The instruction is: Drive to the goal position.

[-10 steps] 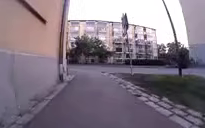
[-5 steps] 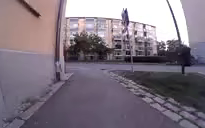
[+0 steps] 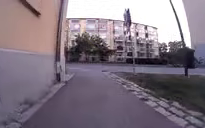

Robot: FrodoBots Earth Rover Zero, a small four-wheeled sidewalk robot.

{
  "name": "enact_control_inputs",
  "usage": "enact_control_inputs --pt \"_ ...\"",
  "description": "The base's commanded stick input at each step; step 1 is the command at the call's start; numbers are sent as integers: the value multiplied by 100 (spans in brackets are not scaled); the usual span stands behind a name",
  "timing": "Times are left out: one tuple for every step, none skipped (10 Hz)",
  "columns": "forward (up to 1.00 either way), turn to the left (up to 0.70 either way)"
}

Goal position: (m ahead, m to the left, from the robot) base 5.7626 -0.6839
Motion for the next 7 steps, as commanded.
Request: enact_control_inputs --pt "50 -1" --pt "50 -1" --pt "50 -1" --pt "50 -1" --pt "50 -1" --pt "50 -1" --pt "50 -1"
